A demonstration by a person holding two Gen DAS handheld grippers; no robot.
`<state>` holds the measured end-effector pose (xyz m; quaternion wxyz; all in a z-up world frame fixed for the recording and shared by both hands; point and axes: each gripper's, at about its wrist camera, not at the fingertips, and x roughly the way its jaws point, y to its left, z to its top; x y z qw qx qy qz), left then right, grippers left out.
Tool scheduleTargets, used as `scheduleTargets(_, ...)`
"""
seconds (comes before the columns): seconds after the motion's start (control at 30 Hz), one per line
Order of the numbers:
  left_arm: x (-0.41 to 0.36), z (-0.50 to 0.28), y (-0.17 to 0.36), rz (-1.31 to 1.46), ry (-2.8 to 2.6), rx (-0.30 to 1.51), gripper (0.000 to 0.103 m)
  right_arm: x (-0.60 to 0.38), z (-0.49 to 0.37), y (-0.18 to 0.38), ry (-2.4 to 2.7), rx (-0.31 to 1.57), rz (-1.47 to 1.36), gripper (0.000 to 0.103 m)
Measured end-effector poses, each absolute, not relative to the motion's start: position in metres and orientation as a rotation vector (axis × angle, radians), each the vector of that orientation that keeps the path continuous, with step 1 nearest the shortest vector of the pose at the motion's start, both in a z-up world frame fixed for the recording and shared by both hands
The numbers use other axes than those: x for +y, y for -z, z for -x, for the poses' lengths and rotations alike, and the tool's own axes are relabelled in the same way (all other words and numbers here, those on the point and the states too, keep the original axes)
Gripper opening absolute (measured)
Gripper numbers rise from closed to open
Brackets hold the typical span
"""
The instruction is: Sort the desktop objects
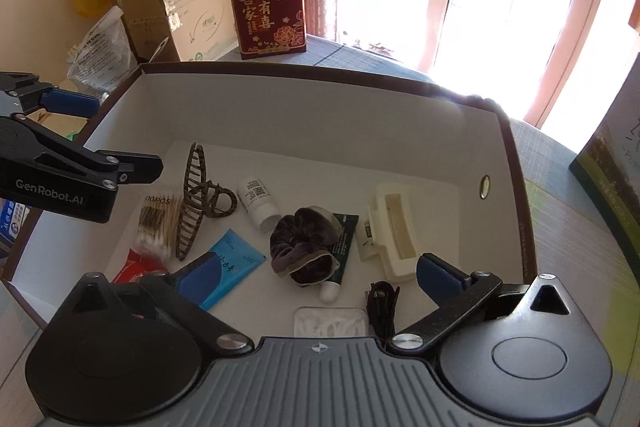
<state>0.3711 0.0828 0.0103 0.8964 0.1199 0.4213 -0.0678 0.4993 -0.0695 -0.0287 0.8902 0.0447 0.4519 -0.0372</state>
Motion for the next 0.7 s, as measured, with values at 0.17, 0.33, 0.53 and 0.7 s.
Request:
scheduleTargets(0.17,0.081,-0.349,-0.022,-0.246,0.105,0.824,0.099,-0.07,-0.475,0.023,0.135,0.898,-0.092,0.101)
scheduleTargets(0.33,0.079,-0.322,-0.038,-0.209,0.112,0.784,0.1,-0.07,-0.451,0.016,0.151,0.87,-0.12,0.101)
scheduleTargets(0.53,0.075,-0.283,-0.053,-0.173,0.078,0.75,0.1,-0.062,-0.419,0.003,0.174,0.82,-0.142,0.101)
scheduleTargets(0.7,0.071,-0.248,-0.058,-0.111,0.047,0.756,0.1,-0.049,-0.39,-0.003,0.189,0.784,-0.125,0.101)
